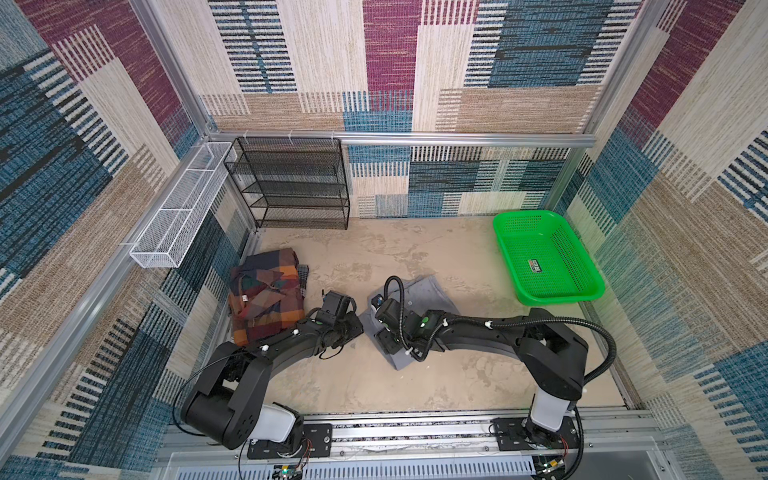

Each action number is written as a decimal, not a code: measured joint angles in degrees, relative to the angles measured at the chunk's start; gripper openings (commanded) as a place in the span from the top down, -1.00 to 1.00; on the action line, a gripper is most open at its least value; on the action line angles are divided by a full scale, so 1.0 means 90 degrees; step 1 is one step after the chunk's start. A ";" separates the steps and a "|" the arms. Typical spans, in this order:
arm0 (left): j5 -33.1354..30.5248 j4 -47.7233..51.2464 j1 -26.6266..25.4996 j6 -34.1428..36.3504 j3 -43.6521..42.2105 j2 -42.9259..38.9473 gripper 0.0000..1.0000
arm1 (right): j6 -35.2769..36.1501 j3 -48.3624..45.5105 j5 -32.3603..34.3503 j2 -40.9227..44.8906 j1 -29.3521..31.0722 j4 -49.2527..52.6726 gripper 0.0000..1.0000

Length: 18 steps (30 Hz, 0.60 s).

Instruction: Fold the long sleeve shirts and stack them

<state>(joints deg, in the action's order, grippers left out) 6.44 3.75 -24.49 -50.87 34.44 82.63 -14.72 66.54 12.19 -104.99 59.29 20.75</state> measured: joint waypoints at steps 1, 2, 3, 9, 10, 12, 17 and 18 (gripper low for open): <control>0.0000 -0.0075 -0.0002 0.0000 0.0002 0.0036 0.18 | 0.0000 0.0036 0.0044 -0.0083 0.0000 0.0022 -0.48; 0.0005 -0.0129 -0.0002 0.0000 0.0012 0.0070 0.19 | 0.0002 0.0058 0.0053 -0.0141 0.0024 0.0036 -0.48; 0.0017 -0.0165 0.0000 0.0000 0.0034 0.0109 0.20 | 0.0015 0.0078 0.0095 -0.0185 0.0041 0.0053 -0.47; 0.0158 -0.0675 0.0015 -0.0002 -0.0027 0.0328 0.28 | 0.0170 0.0104 0.0172 -0.0435 0.0160 0.0056 -0.29; 0.0160 -0.0775 0.0017 -0.0005 -0.0070 0.0367 0.30 | 0.0199 0.0104 0.0172 -0.0452 0.0160 0.0058 -0.24; 0.0185 -0.1008 0.0017 -0.0010 -0.0158 0.0427 0.33 | 0.0211 0.0104 0.0170 -0.0464 0.0165 0.0058 -0.17; 0.0335 -0.1617 0.0029 -0.0019 -0.0350 0.0573 0.40 | 0.0240 0.0124 0.0163 -0.0505 0.0172 0.0063 0.20; 0.0345 -0.1710 0.0029 -0.0019 -0.0384 0.0583 0.41 | 0.0236 0.0143 0.0163 -0.0527 0.0172 0.0066 0.29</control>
<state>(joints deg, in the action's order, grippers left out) 9.54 -11.64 -24.23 -51.05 30.98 87.88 -12.60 67.83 13.65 -109.73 60.84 21.34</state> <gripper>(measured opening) 0.304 0.419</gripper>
